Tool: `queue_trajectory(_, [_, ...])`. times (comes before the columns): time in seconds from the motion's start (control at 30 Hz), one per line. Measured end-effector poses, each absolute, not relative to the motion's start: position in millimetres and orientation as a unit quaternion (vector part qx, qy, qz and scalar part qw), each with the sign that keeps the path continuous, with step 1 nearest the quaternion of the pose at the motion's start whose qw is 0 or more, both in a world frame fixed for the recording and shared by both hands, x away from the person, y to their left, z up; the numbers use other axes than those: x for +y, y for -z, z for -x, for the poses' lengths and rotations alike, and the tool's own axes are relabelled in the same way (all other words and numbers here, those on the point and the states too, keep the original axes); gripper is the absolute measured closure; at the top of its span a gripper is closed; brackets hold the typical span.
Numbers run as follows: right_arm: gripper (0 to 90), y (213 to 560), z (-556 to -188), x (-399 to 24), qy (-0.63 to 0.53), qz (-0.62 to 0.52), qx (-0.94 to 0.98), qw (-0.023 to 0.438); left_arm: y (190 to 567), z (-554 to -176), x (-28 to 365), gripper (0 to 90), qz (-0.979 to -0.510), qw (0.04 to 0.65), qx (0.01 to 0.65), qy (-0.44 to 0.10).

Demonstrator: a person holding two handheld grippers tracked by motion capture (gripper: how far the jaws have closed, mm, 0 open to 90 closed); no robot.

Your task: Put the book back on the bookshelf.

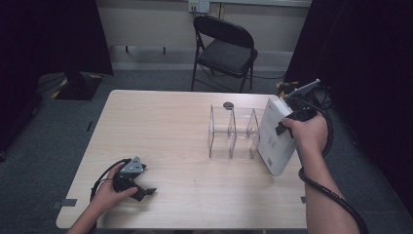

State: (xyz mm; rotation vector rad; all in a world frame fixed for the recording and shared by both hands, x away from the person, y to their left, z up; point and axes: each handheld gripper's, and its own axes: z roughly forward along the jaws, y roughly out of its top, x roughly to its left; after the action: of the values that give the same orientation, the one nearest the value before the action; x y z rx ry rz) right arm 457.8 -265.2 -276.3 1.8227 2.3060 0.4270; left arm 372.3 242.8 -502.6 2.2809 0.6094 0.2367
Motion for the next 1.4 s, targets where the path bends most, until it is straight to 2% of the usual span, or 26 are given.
queue_trajectory(1.4, [52.2, 272.5, -479.9, -252.9, -0.146, -0.616, 0.768, 0.098, 502.6, -372.3, 242.8, 0.0, -0.891, 0.375, 0.238, -0.092])
